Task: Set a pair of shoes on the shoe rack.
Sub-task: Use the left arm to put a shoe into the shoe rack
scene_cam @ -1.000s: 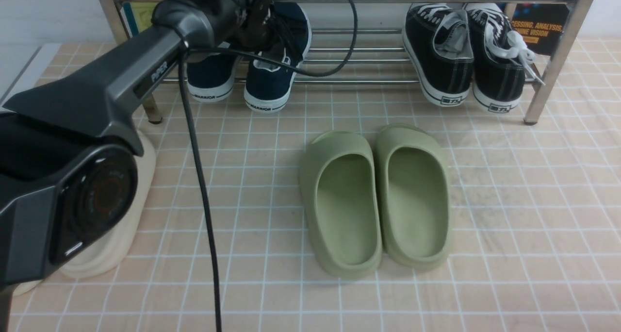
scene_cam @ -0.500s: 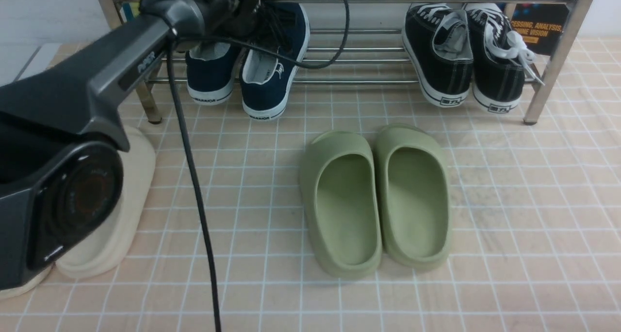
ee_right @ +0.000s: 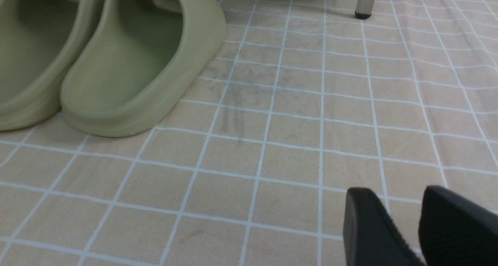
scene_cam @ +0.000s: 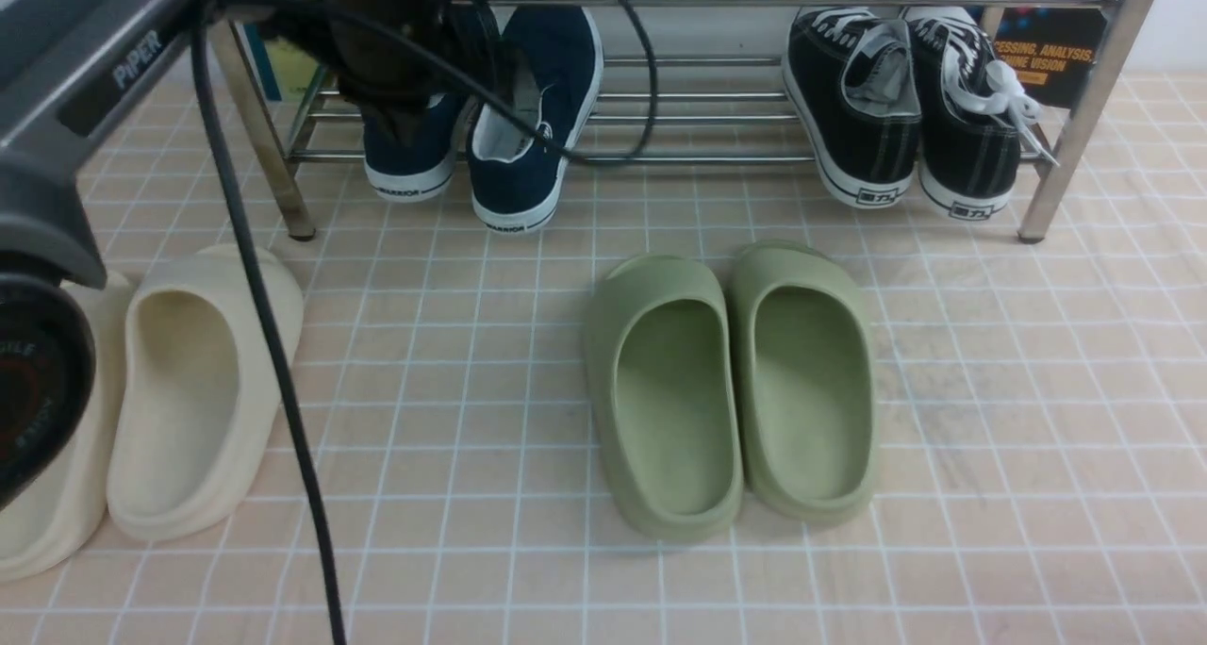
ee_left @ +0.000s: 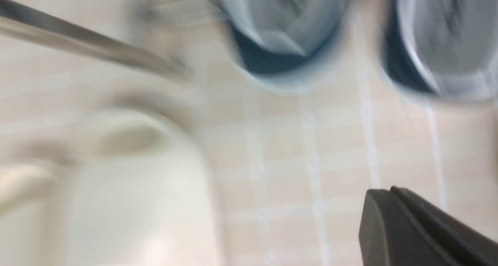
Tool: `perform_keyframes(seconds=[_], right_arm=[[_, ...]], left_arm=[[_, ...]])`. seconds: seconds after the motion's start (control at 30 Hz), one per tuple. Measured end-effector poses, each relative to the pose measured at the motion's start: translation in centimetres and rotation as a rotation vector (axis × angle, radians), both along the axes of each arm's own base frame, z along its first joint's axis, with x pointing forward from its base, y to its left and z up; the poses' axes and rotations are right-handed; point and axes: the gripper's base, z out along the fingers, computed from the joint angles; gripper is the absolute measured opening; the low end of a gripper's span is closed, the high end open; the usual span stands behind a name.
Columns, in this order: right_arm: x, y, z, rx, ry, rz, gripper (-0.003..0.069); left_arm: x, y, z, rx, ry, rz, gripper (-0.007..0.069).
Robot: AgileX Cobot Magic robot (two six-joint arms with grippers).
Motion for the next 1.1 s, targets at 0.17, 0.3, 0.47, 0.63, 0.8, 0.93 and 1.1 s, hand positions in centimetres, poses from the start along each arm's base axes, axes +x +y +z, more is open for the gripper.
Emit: perform_keyframes(seconds=[0.17, 0.3, 0.47, 0.63, 0.8, 0.93, 1.1], right_arm=[[0.0, 0.0, 0.0, 0.0, 0.0, 0.0, 0.0239], [0.0, 0.0, 0.0, 0.0, 0.0, 0.0, 0.0239], [0.0, 0.0, 0.0, 0.0, 0.0, 0.0, 0.0239], [0.0, 0.0, 0.0, 0.0, 0.0, 0.0, 0.0239], [0.0, 0.0, 0.0, 0.0, 0.0, 0.0, 0.0239], [0.0, 0.0, 0.0, 0.0, 0.0, 0.0, 0.0239], [0.0, 0.0, 0.0, 0.0, 0.0, 0.0, 0.0239]], left_arm=[[-0.3, -1.2, -5.0, -0.072, 0.094, -0.11, 0.0012], [1.1, -2.0, -6.2, -0.132, -0.1, -0.161, 0.0012], [2.3, -2.6, -5.6, -0.178, -0.264, -0.18, 0.0012], [2.5, -3.0, -5.3, -0.205, -0.301, -0.177, 0.0012], [1.7, -2.4, -4.7, -0.162, -0.248, -0.165, 0.0012], [0.5, -1.3, -3.1, -0.104, -0.198, -0.148, 0.0012], [-2.9, 0.0, 0.8, -0.138, -0.233, -0.141, 0.0012]])
